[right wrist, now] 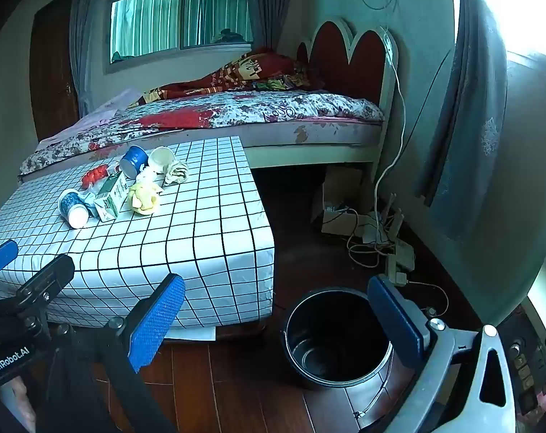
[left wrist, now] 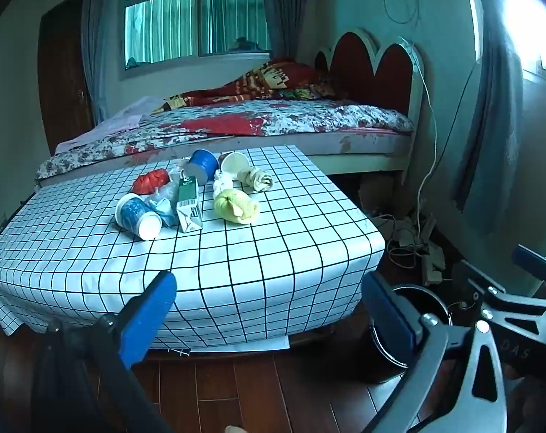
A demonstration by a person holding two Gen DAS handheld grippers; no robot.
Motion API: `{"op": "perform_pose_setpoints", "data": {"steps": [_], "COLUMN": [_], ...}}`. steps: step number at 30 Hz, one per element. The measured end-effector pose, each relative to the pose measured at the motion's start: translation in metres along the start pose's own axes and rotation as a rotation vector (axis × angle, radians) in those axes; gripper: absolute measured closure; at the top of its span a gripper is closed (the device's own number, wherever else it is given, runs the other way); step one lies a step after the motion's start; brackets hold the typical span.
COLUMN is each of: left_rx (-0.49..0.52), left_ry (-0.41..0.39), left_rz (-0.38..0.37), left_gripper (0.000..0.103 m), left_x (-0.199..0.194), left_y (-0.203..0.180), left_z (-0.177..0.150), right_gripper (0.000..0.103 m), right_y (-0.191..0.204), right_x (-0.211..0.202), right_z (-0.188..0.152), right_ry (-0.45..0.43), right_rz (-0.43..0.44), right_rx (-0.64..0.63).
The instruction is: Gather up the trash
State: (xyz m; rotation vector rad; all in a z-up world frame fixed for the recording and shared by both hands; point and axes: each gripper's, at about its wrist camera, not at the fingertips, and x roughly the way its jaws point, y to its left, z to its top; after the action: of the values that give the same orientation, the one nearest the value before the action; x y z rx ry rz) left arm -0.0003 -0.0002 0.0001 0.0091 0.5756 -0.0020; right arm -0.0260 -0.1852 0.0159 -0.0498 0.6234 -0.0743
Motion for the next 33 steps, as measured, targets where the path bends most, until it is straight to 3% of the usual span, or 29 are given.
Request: {"op": "perform_pose_setpoints", "data": {"steps": [33], "left_rx": [0.002], "left_ry": [0.017], "left_rz": [0.006], "left_gripper": [0.001], "left_x": [0.001], "left_y": [0.002], "left_z": [-0.002], "right_gripper": [0.001], "right_y": [-0.006], "right_x": [-0.003], "right_z": [-0.001], "right_ry": [0.005], "right_rz": [-0.007], "right_rx": [0.018]}}
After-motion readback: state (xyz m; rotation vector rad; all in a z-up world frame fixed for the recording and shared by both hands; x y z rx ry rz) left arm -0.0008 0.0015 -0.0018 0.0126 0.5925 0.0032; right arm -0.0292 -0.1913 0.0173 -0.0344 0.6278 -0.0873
